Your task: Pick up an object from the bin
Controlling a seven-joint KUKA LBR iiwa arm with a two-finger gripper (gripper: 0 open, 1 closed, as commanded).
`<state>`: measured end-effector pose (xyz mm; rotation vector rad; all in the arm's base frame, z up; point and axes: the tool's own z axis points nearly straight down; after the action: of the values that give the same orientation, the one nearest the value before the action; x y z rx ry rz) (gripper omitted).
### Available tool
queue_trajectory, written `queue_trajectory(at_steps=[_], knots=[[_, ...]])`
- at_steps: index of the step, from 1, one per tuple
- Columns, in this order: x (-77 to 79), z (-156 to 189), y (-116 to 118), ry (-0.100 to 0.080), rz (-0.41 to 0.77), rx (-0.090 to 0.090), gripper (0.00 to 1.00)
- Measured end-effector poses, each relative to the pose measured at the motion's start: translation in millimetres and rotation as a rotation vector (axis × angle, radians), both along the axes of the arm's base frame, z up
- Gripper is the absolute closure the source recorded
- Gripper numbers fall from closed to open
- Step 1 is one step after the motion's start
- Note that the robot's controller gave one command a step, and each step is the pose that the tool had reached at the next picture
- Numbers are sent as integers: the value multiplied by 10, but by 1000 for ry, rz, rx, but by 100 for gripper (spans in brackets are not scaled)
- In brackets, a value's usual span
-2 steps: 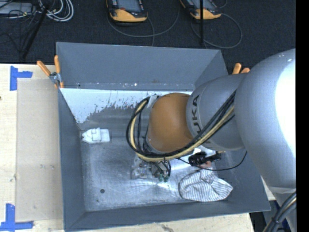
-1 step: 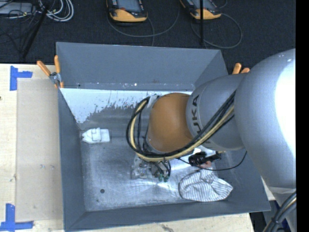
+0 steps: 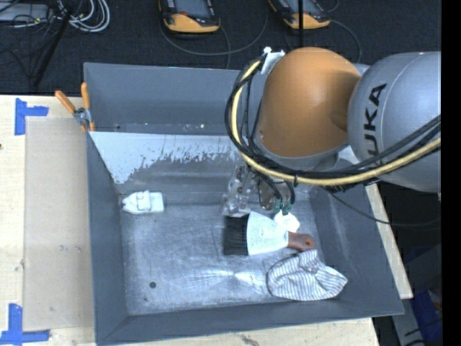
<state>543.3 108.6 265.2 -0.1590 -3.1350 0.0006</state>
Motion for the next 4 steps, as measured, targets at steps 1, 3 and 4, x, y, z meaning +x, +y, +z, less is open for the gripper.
queue_trajectory(at_steps=[1,3,4], knots=[[12,66,-2,-5,-1,1,100],[-265,-577,-147,-3,242,0,100],[-395,-1147,-295,0,244,0,0]])
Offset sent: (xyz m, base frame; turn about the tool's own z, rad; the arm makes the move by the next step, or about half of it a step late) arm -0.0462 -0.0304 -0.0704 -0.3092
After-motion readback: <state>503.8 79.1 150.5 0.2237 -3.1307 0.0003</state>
